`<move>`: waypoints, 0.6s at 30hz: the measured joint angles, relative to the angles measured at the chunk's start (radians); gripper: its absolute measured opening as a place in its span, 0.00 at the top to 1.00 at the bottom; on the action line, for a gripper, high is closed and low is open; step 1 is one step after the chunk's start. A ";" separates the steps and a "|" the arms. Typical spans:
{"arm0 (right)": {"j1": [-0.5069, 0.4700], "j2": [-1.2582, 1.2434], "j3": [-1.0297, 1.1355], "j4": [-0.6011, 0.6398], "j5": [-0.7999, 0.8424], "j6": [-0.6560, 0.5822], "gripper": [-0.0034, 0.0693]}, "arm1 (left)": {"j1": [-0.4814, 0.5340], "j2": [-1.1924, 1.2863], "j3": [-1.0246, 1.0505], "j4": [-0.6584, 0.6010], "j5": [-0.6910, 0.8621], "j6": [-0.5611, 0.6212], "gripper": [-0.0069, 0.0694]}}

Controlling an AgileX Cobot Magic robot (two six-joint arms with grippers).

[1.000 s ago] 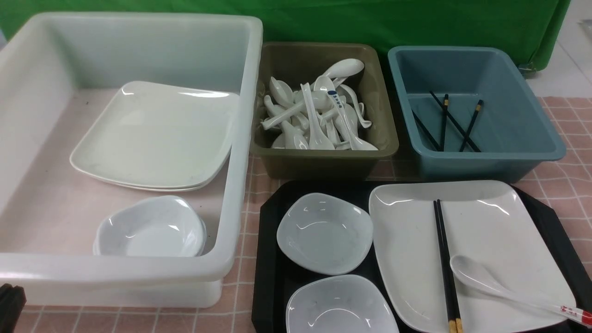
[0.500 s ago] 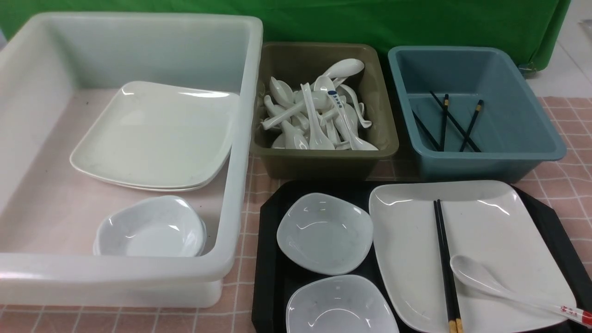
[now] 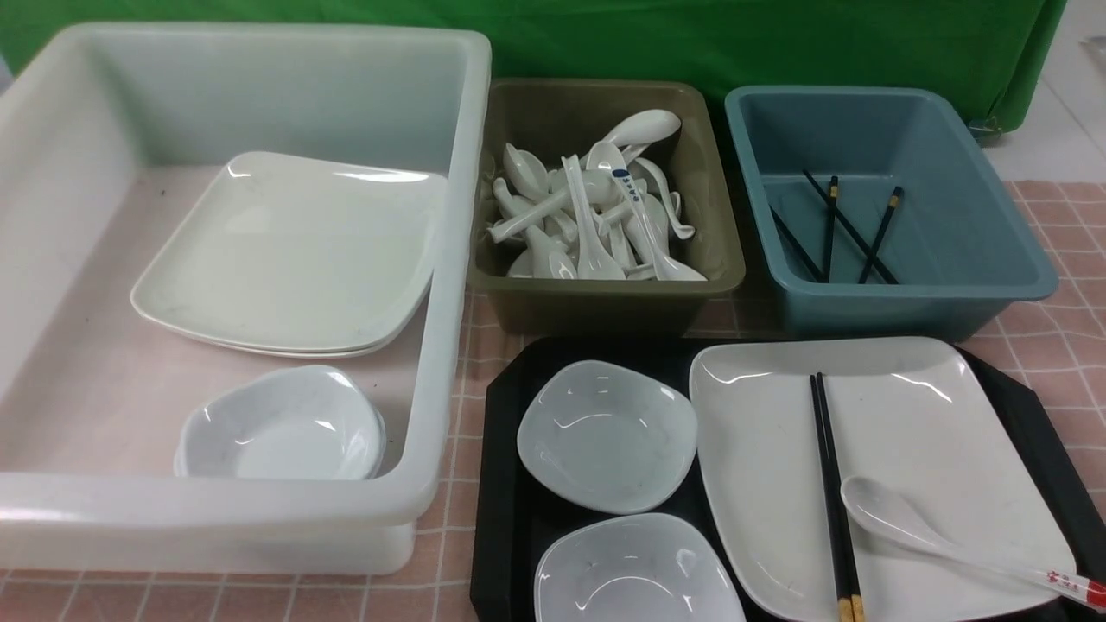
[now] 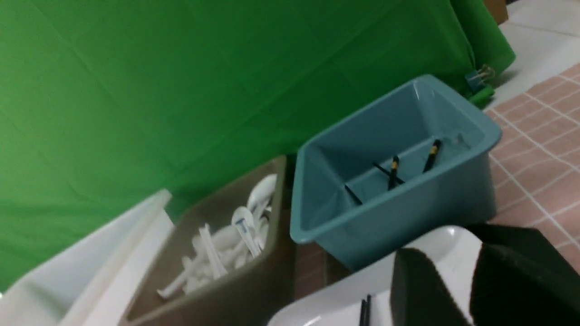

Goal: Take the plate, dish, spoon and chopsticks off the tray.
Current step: Use the right arm to grab a soup spoon from the plate

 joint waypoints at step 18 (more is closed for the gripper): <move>0.226 0.519 -0.563 -0.048 0.904 -0.254 0.91 | -0.033 0.952 -0.534 -0.316 0.947 0.642 0.92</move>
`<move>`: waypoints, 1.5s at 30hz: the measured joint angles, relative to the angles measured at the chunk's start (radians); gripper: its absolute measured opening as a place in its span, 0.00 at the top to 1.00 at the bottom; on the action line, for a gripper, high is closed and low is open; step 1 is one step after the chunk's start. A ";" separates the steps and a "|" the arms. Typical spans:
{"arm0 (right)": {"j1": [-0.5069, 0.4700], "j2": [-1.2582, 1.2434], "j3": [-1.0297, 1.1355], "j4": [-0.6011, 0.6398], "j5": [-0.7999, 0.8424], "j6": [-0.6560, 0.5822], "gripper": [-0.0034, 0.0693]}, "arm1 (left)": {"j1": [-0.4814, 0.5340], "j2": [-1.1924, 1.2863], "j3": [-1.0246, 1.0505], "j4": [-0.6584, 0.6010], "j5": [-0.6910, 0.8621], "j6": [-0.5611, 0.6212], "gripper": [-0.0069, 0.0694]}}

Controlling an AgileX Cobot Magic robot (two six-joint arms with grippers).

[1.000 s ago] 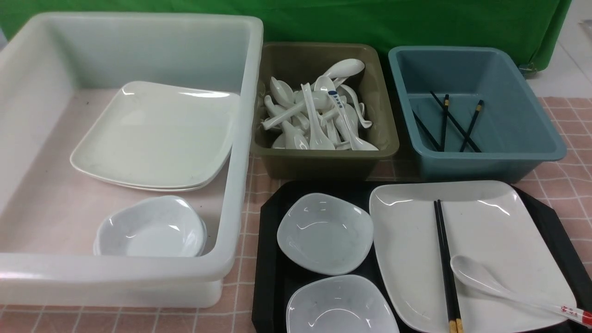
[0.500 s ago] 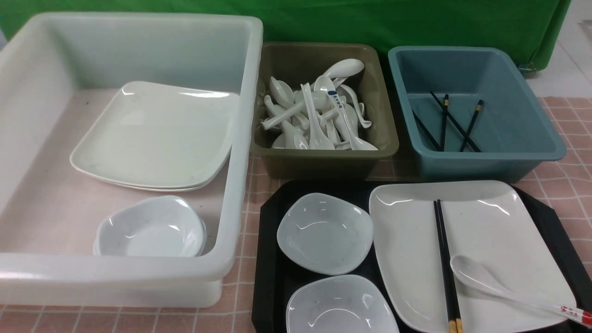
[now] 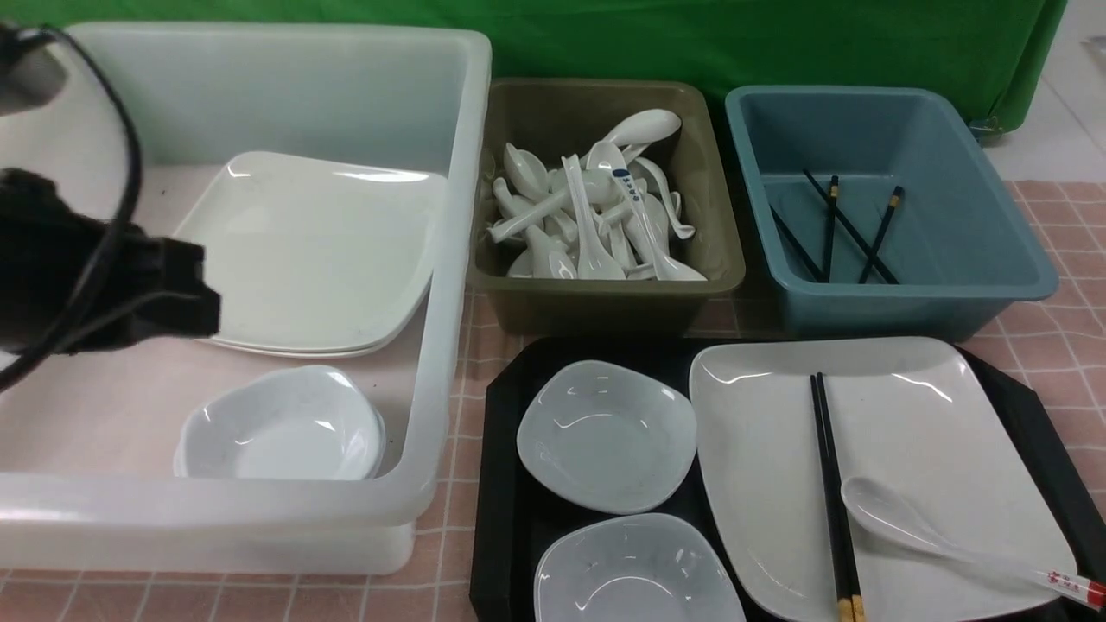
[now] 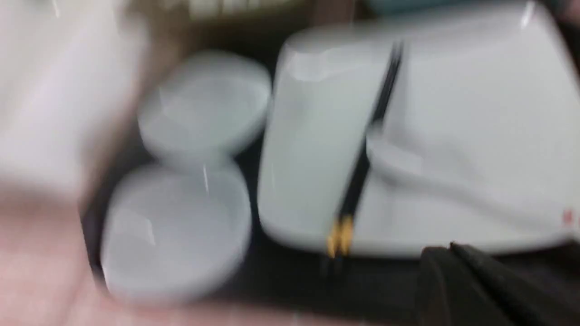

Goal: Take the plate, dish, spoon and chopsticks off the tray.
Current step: Use the right arm to grab a soup spoon from the plate

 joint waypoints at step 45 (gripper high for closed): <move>0.033 1.288 -0.522 -0.347 0.199 -0.368 0.74 | -0.704 0.385 -0.275 0.059 -0.056 0.004 0.91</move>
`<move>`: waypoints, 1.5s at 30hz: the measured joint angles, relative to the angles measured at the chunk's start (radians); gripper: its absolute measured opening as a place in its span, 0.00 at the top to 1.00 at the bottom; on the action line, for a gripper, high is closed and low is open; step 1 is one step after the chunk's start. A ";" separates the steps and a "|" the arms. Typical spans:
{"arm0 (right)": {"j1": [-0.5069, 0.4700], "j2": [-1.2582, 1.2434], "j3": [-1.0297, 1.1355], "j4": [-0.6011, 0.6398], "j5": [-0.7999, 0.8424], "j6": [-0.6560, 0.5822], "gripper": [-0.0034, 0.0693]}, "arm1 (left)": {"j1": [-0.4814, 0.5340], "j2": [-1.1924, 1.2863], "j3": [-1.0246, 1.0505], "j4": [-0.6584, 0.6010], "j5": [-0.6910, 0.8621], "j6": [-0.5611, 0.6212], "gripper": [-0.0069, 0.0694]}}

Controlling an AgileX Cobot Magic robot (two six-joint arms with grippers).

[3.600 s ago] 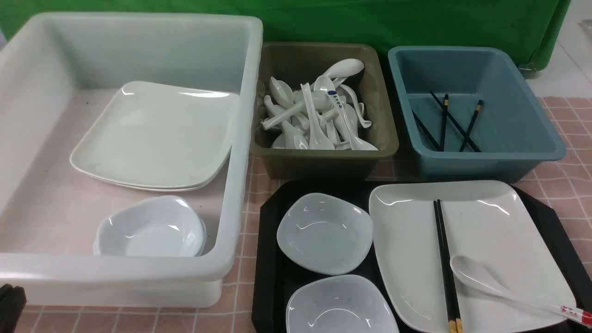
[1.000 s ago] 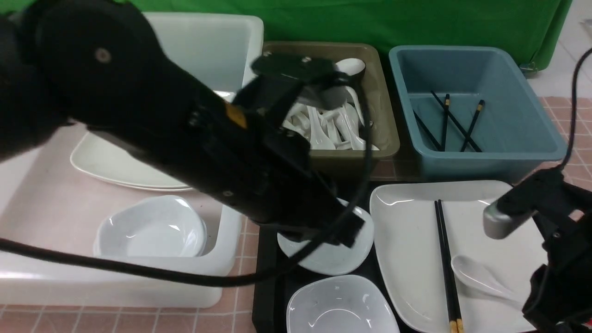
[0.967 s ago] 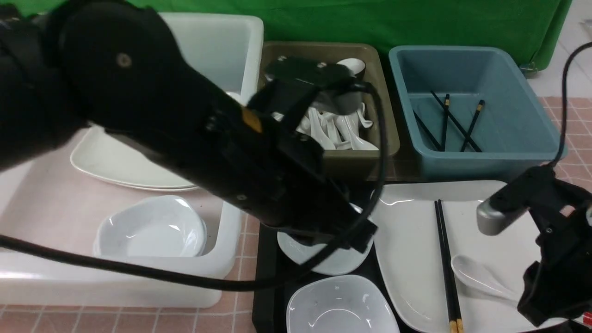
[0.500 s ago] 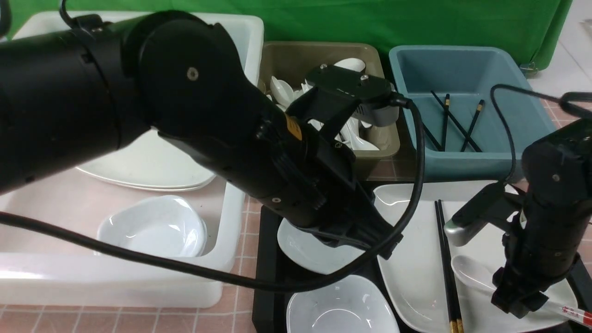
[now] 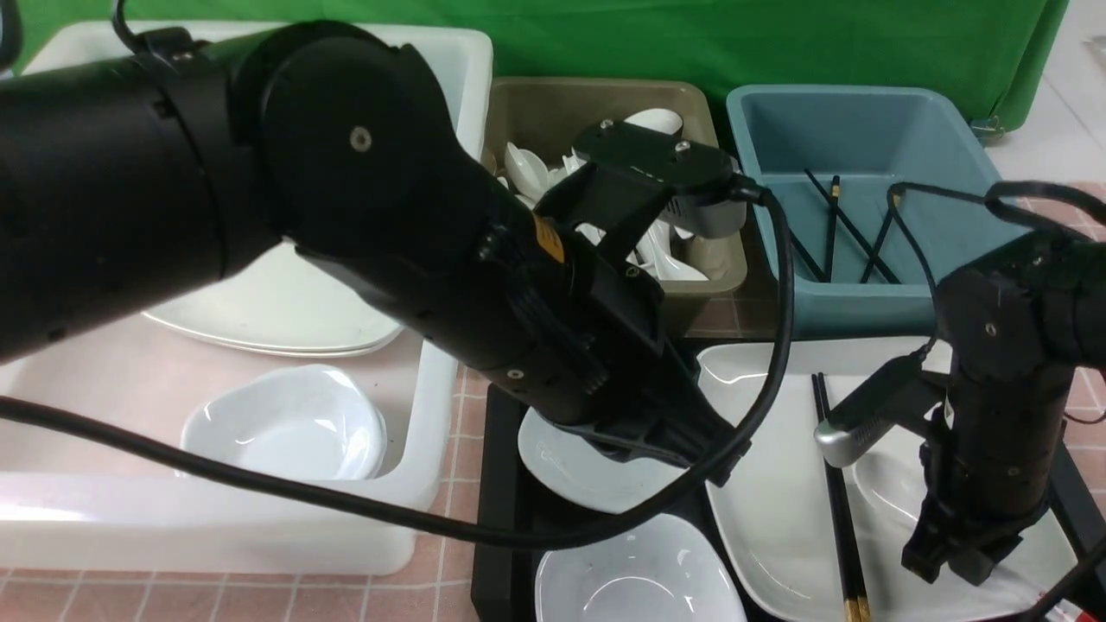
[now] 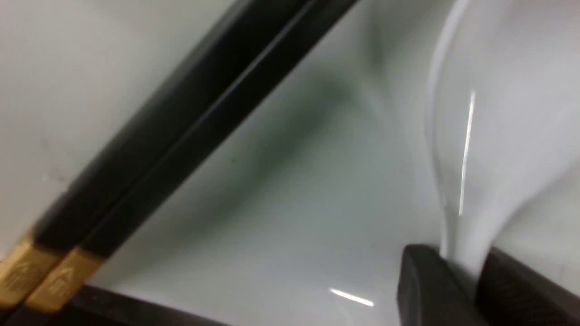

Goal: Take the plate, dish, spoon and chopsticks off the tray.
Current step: Use the right arm to grab a soup spoon from the plate, then use the right arm to put the soup spoon into the small storage box in the middle

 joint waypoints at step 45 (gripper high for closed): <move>0.000 0.260 -1.070 0.498 0.165 0.000 0.46 | 0.340 -0.012 -0.113 0.037 0.141 -0.009 0.91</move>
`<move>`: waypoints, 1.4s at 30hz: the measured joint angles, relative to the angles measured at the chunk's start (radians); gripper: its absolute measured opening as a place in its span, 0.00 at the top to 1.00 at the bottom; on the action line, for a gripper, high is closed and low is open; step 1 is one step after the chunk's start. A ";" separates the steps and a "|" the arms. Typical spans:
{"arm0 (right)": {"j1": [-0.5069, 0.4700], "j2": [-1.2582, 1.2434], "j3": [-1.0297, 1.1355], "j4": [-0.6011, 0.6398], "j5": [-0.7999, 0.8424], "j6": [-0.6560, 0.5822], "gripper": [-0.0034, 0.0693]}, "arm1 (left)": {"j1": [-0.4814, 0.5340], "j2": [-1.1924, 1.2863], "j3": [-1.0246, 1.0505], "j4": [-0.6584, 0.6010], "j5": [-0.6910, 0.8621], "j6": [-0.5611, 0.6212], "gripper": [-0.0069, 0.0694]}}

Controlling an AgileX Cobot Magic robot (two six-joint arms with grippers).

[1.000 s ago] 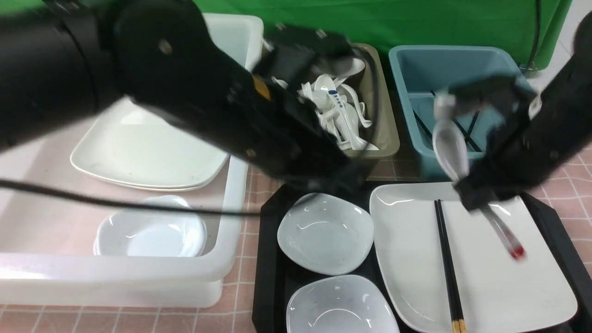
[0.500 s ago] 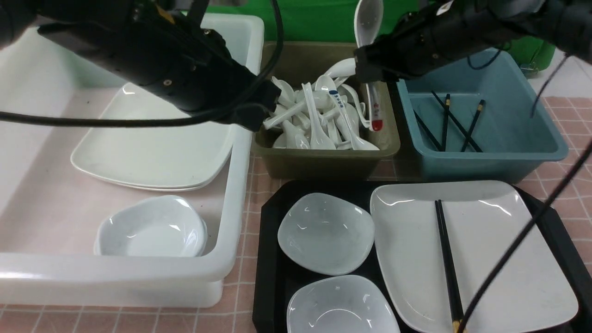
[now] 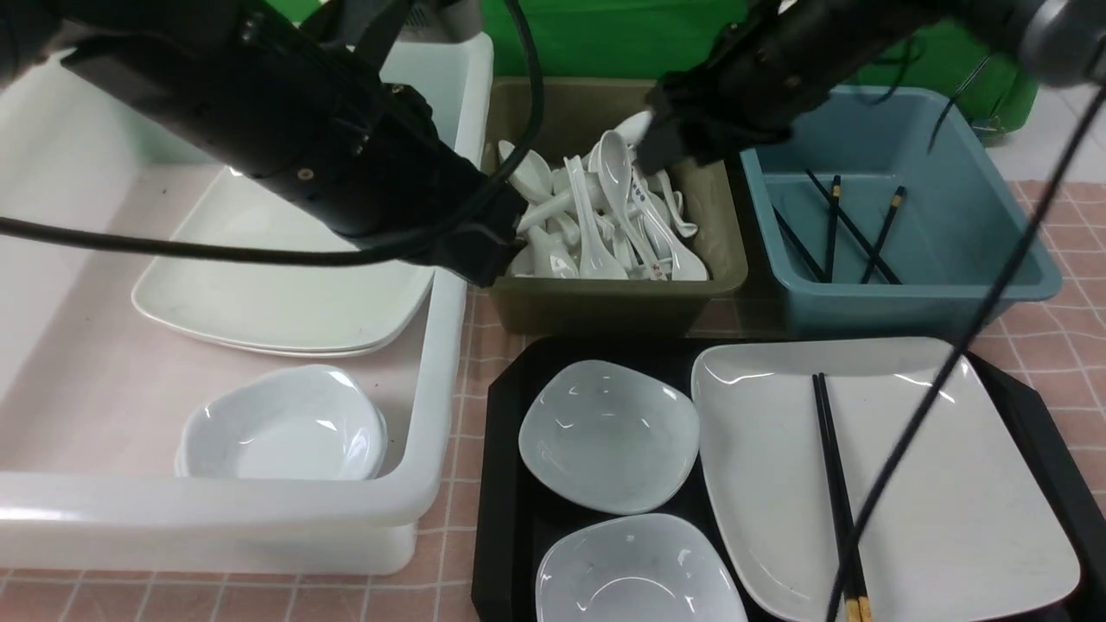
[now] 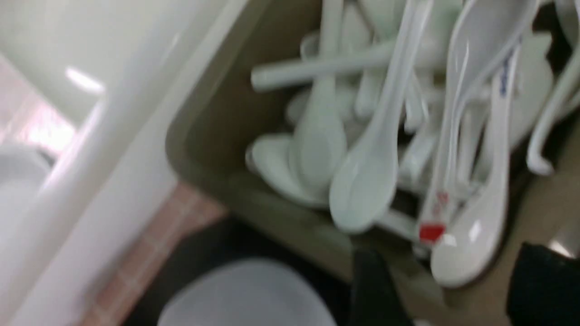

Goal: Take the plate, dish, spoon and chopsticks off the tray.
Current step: Use the right arm to put the soup spoon into the small storage box in the middle, then use the right arm to grab a pair of chopsticks from the plate

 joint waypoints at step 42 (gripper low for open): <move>0.003 -0.289 1.109 -0.116 -0.389 0.198 0.72 | -0.360 -0.006 0.213 0.112 -0.141 -0.075 0.91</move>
